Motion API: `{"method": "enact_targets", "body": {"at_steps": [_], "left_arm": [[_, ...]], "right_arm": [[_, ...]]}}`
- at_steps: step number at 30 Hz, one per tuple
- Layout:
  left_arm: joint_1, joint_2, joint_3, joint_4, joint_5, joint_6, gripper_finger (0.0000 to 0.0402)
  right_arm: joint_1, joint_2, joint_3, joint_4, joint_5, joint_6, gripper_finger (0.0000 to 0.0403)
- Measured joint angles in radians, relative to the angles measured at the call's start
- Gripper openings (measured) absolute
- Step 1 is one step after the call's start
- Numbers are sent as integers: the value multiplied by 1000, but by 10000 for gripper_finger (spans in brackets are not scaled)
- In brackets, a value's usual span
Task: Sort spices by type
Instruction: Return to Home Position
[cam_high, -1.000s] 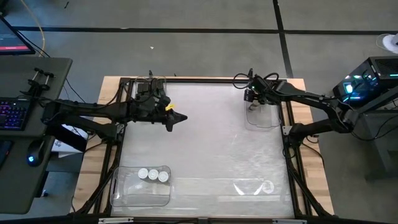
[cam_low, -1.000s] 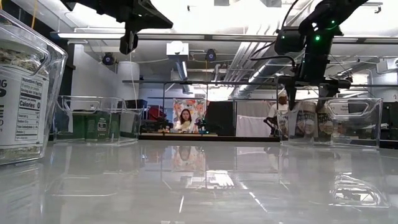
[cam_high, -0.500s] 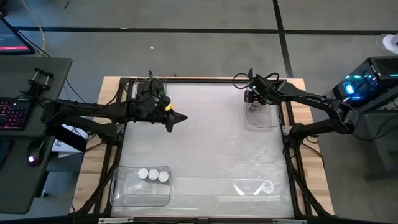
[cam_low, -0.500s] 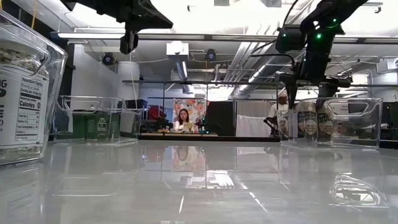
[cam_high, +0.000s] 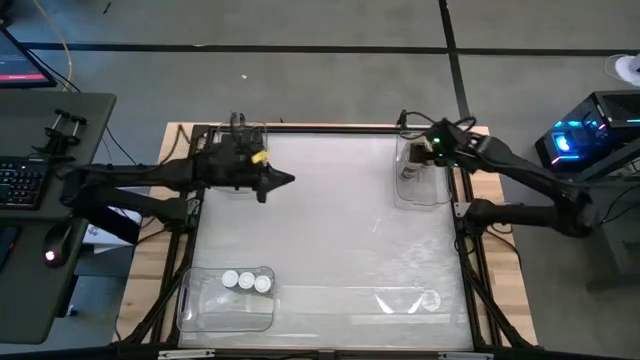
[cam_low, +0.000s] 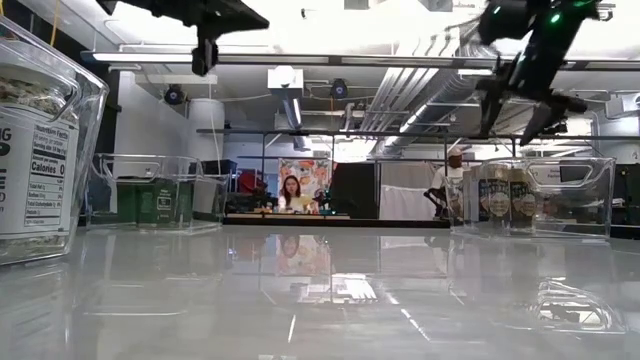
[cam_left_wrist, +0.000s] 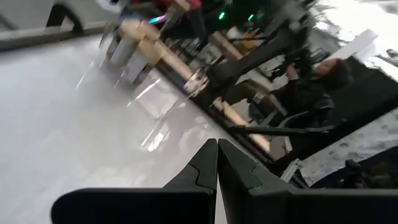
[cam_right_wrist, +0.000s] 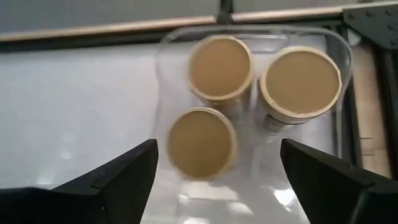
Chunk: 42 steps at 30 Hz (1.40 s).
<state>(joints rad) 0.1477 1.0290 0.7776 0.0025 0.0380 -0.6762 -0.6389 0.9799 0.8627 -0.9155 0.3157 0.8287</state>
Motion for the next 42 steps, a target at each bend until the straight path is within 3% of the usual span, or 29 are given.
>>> {"method": "enact_targets", "body": {"at_steps": [6,10,13,16,18,20,31,42], "left_arm": [[-1,-146,0,-33,31,185,0],[-74,-258,-74,34,-89,276,0],[-143,-335,-223,246,-176,260,0],[-204,-390,-396,485,-225,238,0],[-221,-429,-491,582,-255,243,0],[-216,-478,-560,636,-267,251,0],[-159,-751,-737,596,-255,233,0],[-159,-780,-767,438,-202,207,0]], "right_arm": [[77,-153,0,103,-36,16,331],[171,-169,0,276,-37,9,299],[244,-131,0,365,-30,24,235],[304,-79,0,440,-35,3,135],[331,-58,0,486,-51,-21,56],[346,-55,0,522,-68,-37,17],[446,-150,0,536,-135,-78,2],[656,-151,0,477,-136,-65,1]]}}
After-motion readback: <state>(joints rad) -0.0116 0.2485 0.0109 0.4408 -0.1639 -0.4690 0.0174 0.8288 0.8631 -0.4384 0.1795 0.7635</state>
